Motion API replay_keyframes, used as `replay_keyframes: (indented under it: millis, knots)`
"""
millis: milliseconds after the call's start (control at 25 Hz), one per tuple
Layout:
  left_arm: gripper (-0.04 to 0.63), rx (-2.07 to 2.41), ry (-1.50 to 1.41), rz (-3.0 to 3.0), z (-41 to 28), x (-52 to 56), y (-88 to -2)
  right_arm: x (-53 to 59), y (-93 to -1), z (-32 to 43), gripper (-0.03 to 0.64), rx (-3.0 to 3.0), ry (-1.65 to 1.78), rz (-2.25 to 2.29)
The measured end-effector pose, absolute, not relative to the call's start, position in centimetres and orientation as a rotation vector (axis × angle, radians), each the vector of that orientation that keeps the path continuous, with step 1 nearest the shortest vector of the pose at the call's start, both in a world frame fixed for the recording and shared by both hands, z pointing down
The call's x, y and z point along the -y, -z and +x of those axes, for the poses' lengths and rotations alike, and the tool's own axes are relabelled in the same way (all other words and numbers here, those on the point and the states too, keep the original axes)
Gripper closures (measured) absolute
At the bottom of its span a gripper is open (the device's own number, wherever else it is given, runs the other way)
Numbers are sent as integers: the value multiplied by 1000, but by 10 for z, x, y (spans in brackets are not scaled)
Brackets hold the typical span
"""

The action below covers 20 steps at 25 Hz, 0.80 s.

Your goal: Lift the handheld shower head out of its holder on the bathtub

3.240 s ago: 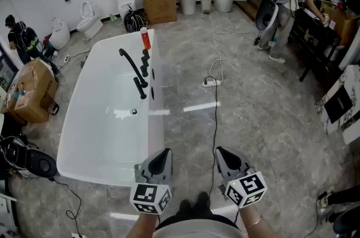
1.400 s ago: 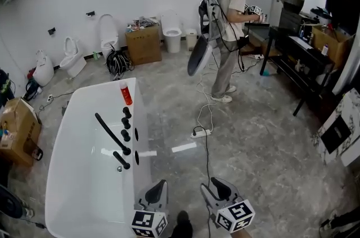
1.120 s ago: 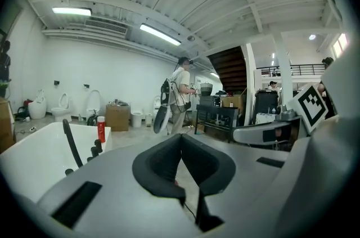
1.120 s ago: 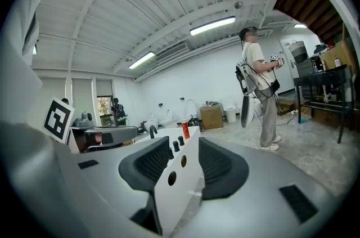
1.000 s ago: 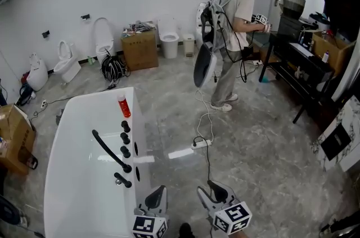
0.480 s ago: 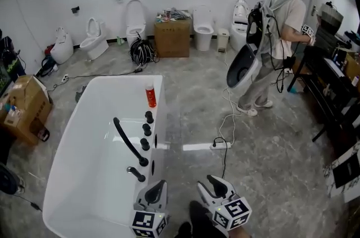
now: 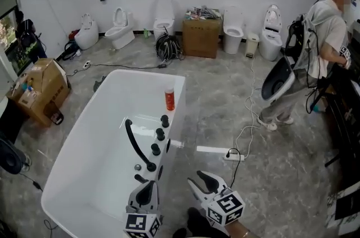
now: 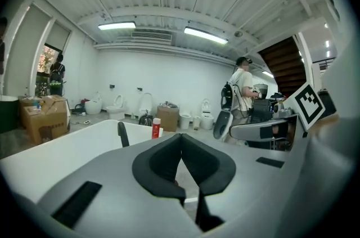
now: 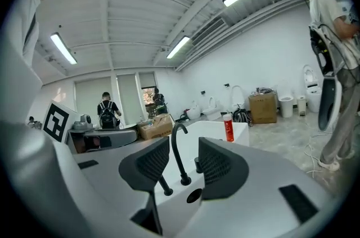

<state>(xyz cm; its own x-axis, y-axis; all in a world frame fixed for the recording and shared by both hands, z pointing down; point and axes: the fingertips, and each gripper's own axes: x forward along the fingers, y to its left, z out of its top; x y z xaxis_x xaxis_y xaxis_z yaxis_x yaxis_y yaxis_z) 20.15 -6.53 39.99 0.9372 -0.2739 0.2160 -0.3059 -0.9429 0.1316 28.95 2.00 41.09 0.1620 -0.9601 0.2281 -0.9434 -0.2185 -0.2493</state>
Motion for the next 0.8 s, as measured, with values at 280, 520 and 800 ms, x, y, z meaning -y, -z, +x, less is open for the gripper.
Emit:
replay_keyframes:
  millis: [280,520,800]
  knots:
    - [575,769,-289,2872,198,114,-421,50,-436,300,465,-2212,543,-2135]
    - [575,1064,-293,2767,166,142,-431,94,-458,280,465,-2443,575,-1928]
    - [575,1281,-308,2622,137,166,-452,134,-499,261,465,-2651,646,-1745]
